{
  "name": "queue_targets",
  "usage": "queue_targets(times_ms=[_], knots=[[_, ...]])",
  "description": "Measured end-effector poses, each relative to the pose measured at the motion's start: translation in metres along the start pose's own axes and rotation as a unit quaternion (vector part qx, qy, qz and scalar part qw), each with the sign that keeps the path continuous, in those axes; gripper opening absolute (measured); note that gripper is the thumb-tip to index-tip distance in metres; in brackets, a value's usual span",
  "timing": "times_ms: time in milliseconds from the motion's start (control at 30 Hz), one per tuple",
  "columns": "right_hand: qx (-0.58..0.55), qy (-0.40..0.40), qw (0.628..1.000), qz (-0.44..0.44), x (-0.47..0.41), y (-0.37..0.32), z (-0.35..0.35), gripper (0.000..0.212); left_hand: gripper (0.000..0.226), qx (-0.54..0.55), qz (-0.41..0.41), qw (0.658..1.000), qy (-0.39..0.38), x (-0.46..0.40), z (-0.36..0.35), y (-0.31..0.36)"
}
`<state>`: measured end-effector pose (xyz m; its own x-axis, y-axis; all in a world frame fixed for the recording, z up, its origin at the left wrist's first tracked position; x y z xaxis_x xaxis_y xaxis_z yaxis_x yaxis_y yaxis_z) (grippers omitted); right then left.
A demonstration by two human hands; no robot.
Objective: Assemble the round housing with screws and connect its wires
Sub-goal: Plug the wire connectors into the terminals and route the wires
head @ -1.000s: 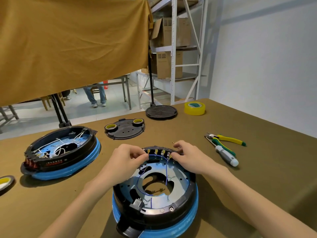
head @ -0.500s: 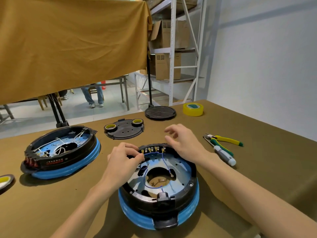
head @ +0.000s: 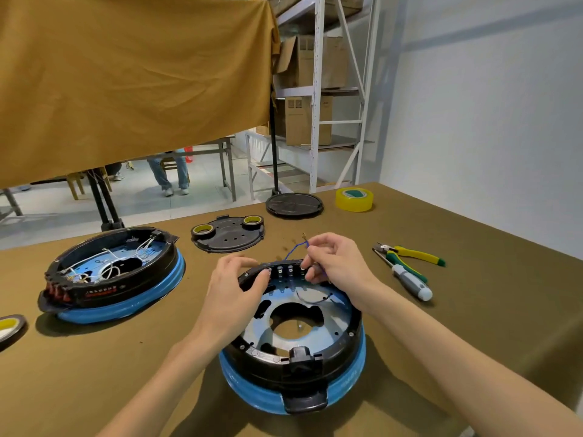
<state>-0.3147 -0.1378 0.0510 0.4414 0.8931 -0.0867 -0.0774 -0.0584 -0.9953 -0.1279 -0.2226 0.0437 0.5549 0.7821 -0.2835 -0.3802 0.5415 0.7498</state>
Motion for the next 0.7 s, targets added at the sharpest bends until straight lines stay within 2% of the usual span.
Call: queue_targets(times_ms=[67, 167, 333, 433, 500, 600, 700], knots=[[-0.025, 0.028, 0.999, -0.003, -0.003, 0.002, 0.009, 0.008, 0.041, -0.007, 0.011, 0.999, -0.052, -0.002, -0.005, -0.008], [-0.044, 0.028, 0.999, -0.013, -0.006, 0.005, 0.013, 0.010, 0.053, 0.028, 0.049, 0.995, -0.088, -0.003, -0.009, -0.022], [-0.023, -0.017, 1.000, -0.001, -0.007, -0.007, 0.013, 0.016, 0.057, 0.118, 0.131, 0.983, 0.056, 0.021, -0.009, -0.026], [0.034, -0.033, 0.999, -0.020, -0.009, -0.013, 0.014, 0.022, 0.062, 0.138, 0.171, 0.974, 0.055, 0.031, -0.020, -0.028], [0.089, -0.032, 0.995, -0.019, -0.012, -0.017, 0.016, 0.023, 0.053, 0.122, 0.185, 0.975, 0.027, 0.027, -0.019, -0.031], [0.173, -0.032, 0.984, 0.024, -0.014, -0.025, 0.013, 0.018, 0.039, 0.090, 0.144, 0.985, 0.013, 0.017, -0.009, -0.027], [0.232, 0.003, 0.961, 0.153, -0.008, -0.054, 0.009, 0.013, 0.042, 0.090, 0.061, 0.994, -0.023, 0.009, -0.012, -0.021]])
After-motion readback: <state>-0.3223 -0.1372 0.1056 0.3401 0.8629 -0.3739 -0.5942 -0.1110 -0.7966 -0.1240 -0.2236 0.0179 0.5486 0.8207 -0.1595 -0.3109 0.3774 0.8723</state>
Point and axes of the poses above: each hand's wrist, its own x-axis away from the middle knuckle, its own z-axis out of the back of the hand, y = z × x, the point moved 10 cm from there along -x, towards the middle knuckle, and after that the axes turned 4 degrees about -y, right-handed, at the moved point
